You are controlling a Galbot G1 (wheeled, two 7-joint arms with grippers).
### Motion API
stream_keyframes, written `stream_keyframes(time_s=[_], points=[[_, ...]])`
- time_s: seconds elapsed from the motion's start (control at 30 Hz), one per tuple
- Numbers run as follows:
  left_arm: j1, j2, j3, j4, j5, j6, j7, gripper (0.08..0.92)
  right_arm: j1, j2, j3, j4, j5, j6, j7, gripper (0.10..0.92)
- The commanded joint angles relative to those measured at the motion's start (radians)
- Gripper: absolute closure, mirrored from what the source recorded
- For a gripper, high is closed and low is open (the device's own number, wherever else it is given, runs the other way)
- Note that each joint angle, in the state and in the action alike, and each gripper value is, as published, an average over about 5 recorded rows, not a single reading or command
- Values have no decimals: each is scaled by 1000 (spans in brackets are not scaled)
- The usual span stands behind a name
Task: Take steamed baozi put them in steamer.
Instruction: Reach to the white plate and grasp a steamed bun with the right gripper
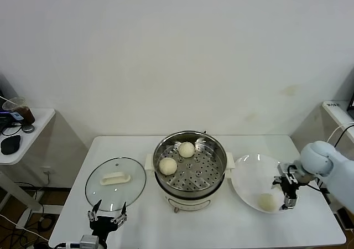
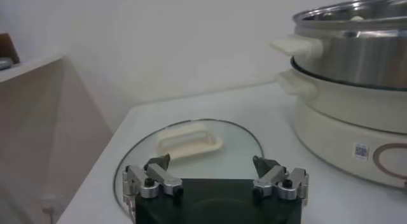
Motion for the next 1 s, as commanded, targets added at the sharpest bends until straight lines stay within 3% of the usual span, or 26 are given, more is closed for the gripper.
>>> stream_keyframes(time_s=[0.03,0.5,1.0], points=[[-11,1,-2,14,-1,2,3,177,45,97,-53,-78,-28,8,-2,203],[-24,3,-3,25,0,7,9,177,47,104,-57,-94,-33,7,-18,235],[-29,1,2,31,1,7,9,177,50,83,-39,-89,-7,3,-19,599]])
